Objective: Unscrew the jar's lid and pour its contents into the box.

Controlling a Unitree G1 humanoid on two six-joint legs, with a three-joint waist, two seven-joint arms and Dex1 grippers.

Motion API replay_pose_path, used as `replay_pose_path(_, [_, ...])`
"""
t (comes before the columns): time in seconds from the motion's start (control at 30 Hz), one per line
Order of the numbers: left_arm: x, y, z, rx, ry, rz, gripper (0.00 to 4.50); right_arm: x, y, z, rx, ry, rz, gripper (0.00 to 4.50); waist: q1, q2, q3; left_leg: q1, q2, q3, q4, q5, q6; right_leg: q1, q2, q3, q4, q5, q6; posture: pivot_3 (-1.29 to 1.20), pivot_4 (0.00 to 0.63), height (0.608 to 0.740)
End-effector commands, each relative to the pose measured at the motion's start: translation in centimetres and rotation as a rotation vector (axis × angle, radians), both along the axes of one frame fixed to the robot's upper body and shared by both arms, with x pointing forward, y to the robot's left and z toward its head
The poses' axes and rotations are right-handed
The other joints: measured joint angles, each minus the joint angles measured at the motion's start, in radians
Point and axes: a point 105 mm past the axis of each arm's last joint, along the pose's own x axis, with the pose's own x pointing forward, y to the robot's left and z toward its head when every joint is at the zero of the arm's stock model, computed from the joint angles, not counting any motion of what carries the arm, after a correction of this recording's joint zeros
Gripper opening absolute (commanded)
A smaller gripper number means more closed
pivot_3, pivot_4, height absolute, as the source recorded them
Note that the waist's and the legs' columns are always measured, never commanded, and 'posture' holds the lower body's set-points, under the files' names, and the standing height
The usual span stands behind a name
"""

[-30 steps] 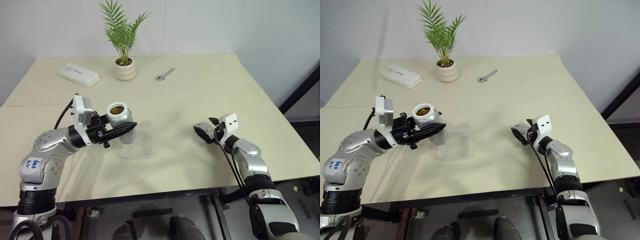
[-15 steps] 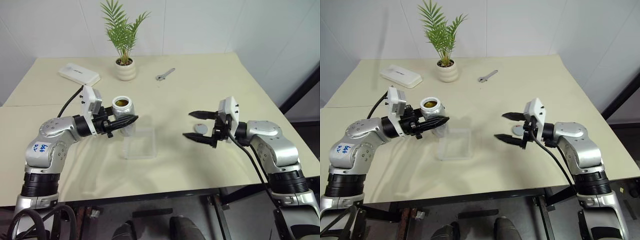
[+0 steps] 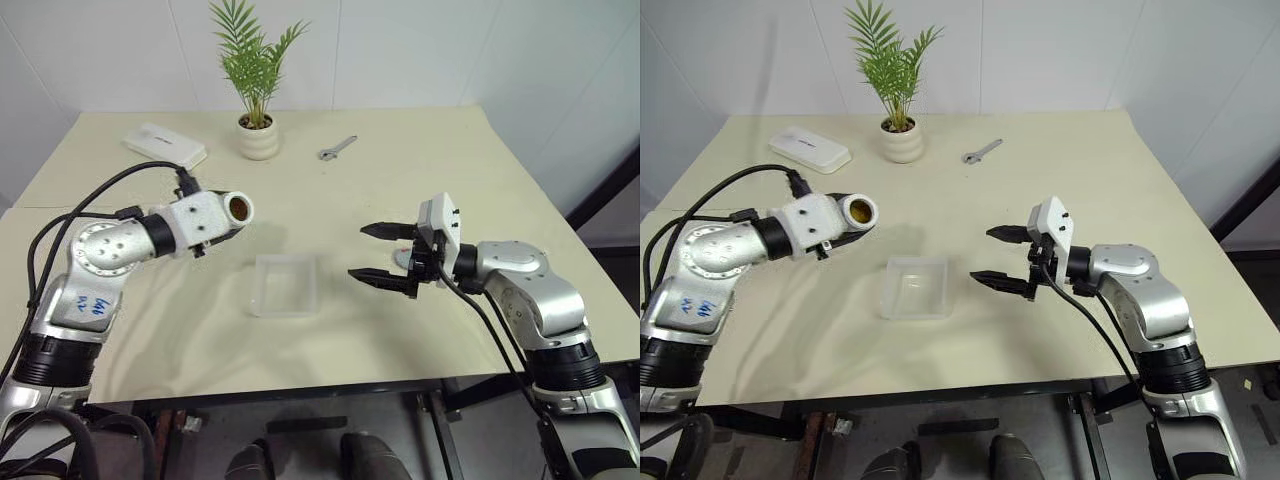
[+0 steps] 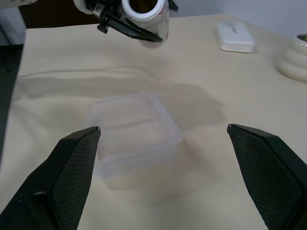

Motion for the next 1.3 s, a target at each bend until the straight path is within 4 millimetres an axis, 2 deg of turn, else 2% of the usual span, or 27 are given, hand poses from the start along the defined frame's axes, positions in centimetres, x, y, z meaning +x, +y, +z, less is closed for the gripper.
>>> replay_pose_path(0.03, [-0.6, -1.8, 0.8, 0.458, -0.465, -0.046, 1.96, 0.3, 0.2, 0.9, 0.047, -0.044, -0.024, 4.46, -0.001, 0.000, 0.000, 0.000, 0.000, 0.000, 0.000, 0.000, 0.000, 0.000, 0.000, 0.001, 0.000, 0.001, 0.001, 0.00, 0.150, 0.740])
replay_pose_path(0.1, [-1.0, -2.4, 0.2, 0.598, -0.610, -0.088, 1.96, 0.4, 0.3, 0.9, 0.060, -0.040, -0.030, 4.46, -0.002, 0.000, 0.000, 0.001, 0.000, 0.001, -0.001, 0.000, 0.000, -0.001, 0.000, 0.002, 0.000, 0.002, 0.003, 0.00, 0.150, 0.740])
replay_pose_path(0.33, [-1.1, -4.0, -0.6, 0.737, -0.813, -0.146, 1.96, 0.8, 0.8, 0.9, 0.102, -0.037, -0.048, 4.46, 0.012, 0.000, 0.000, 0.000, 0.000, 0.003, -0.001, -0.001, 0.002, -0.001, 0.000, 0.002, 0.000, 0.002, 0.003, 0.00, 0.150, 0.740])
replay_pose_path(0.43, [-1.5, -4.6, -1.0, 0.763, -0.848, -0.171, 1.96, 0.9, 1.0, 0.9, 0.113, -0.034, -0.050, 4.46, 0.013, 0.000, 0.000, 0.000, 0.000, 0.004, -0.001, -0.001, 0.002, -0.001, 0.000, 0.002, 0.001, 0.003, 0.005, 0.00, 0.150, 0.740])
replay_pose_path(0.83, [-2.3, -4.2, -1.6, 0.835, -0.874, -0.222, 1.96, 1.0, 1.1, 0.9, 0.122, -0.038, -0.039, 4.46, 0.014, 0.000, 0.000, 0.001, 0.000, 0.004, 0.001, -0.001, 0.003, -0.001, 0.000, 0.003, 0.004, 0.003, 0.006, 0.00, 0.150, 0.740])
replay_pose_path(0.97, [-1.8, -2.9, -0.3, 0.653, -0.769, -0.133, 1.96, 0.9, 1.0, 0.8, 0.120, -0.038, -0.027, 4.46, 0.013, 0.000, 0.000, 0.001, 0.000, 0.004, 0.002, -0.001, 0.003, -0.001, 0.000, 0.003, 0.005, 0.003, 0.006, 0.00, 0.150, 0.740])
replay_pose_path(1.07, [-1.1, -1.1, 0.1, 0.445, -0.592, -0.054, 1.96, 0.5, 0.9, 0.6, 0.111, -0.042, -0.010, 4.46, 0.012, 0.000, 0.000, 0.002, 0.001, 0.004, 0.003, -0.001, 0.003, -0.001, 0.000, 0.002, 0.007, 0.003, 0.006, 0.00, 0.150, 0.740])
replay_pose_path(1.17, [-0.4, 1.2, 0.1, 0.060, -0.304, 0.043, 1.96, 0.0, 0.8, 0.5, 0.085, -0.056, 0.022, 4.46, 0.012, 0.000, 0.000, 0.003, 0.001, 0.004, 0.004, -0.001, 0.003, -0.001, 0.001, 0.002, 0.009, 0.003, 0.006, 0.00, 0.150, 0.740])
replay_pose_path(1.3, [1.3, 6.2, -0.2, -0.553, 0.053, 0.264, 1.96, -0.4, 0.6, 0.2, 0.037, -0.085, 0.060, 4.46, 0.011, 0.000, 0.000, 0.001, 0.002, 0.004, 0.011, -0.001, 0.003, -0.001, 0.002, 0.002, 0.012, 0.004, 0.007, 0.00, 0.150, 0.740])
